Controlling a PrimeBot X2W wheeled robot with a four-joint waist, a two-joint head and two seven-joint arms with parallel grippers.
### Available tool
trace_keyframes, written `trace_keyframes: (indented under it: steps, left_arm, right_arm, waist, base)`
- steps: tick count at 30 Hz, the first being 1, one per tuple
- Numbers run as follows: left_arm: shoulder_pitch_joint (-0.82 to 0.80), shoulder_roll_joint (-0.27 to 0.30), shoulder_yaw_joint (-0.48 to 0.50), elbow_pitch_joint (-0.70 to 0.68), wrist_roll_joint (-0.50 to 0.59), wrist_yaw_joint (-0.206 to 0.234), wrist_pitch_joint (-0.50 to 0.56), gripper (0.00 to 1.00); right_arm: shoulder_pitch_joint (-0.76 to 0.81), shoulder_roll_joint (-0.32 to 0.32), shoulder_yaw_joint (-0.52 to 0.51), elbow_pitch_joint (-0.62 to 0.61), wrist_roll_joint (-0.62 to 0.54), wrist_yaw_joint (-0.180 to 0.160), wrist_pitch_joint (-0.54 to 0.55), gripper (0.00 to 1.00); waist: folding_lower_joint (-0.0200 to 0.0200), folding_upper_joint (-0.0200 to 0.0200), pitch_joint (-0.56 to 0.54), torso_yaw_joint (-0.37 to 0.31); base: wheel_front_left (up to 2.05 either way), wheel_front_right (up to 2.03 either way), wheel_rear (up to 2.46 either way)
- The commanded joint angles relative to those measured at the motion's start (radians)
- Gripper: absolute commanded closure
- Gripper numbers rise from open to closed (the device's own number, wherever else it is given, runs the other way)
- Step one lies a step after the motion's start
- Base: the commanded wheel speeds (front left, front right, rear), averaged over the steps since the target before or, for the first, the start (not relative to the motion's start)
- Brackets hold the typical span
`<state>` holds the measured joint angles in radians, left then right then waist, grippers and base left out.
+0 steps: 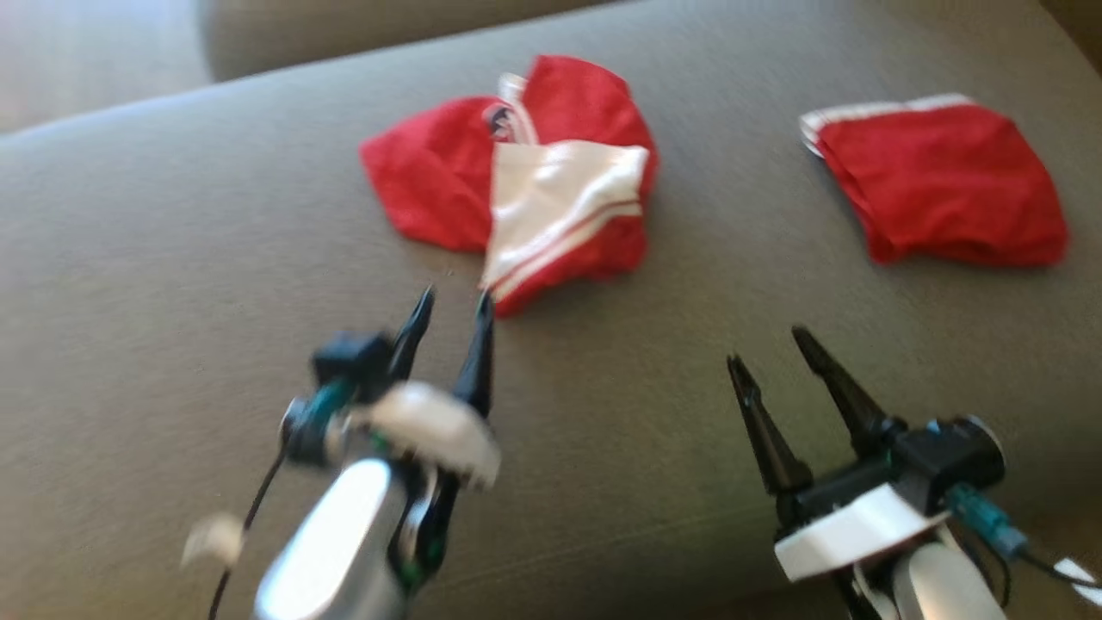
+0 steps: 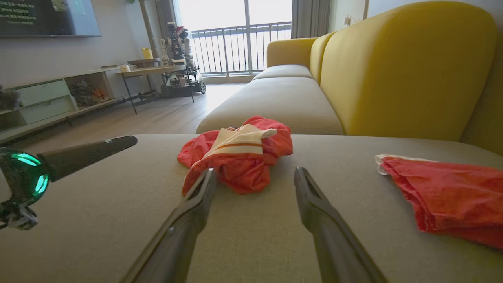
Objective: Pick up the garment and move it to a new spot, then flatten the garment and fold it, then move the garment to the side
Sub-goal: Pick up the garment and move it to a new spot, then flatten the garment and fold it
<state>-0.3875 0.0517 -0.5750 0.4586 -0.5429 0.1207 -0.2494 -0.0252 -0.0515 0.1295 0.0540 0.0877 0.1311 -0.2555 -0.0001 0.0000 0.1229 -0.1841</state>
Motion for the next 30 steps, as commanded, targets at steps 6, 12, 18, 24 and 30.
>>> trace_keyframes:
  steps: [6, 12, 18, 24, 30]
  left_arm:
    - [0.216, 0.028, 0.169, -0.273, 0.124, 0.025, -0.012, 0.0]
    - [0.431, 0.016, 0.278, -0.494, 0.304, -0.007, -0.012, 0.0]
    - [0.552, 0.003, 0.321, -0.542, 0.372, -0.031, -0.012, 0.0]
    - [0.596, 0.0, 0.339, -0.56, 0.416, -0.03, -0.012, 0.0]
    - [0.602, -0.001, 0.341, -0.576, 0.405, -0.01, -0.012, 0.0]
  right_arm:
    - [0.042, 0.001, -0.013, -0.01, 0.01, 0.0, -0.006, 0.0]
    - [0.076, 0.001, -0.059, -0.001, 0.031, 0.0, -0.006, 0.0]
    - [0.122, 0.001, -0.073, -0.004, 0.021, 0.0, -0.006, 0.0]
    - [0.148, 0.001, -0.083, -0.006, 0.027, 0.0, -0.006, 0.0]
    - [0.145, 0.001, -0.08, -0.006, 0.03, 0.0, -0.006, 0.0]
  waist:
    - [0.0001, 0.0, -0.121, 0.151]
    - [0.0001, 0.0, -0.161, 0.215]
    - [0.0001, 0.0, -0.186, 0.233]
    - [0.0001, 0.0, -0.192, 0.229]
    - [0.0001, 0.0, -0.19, 0.216]
  base:
    - [0.0, 0.0, 0.0]
    - [0.0, 0.0, 0.0]
    - [0.0, 0.0, 0.0]
    - [0.0, 0.0, 0.0]
    - [0.0, 0.0, 0.0]
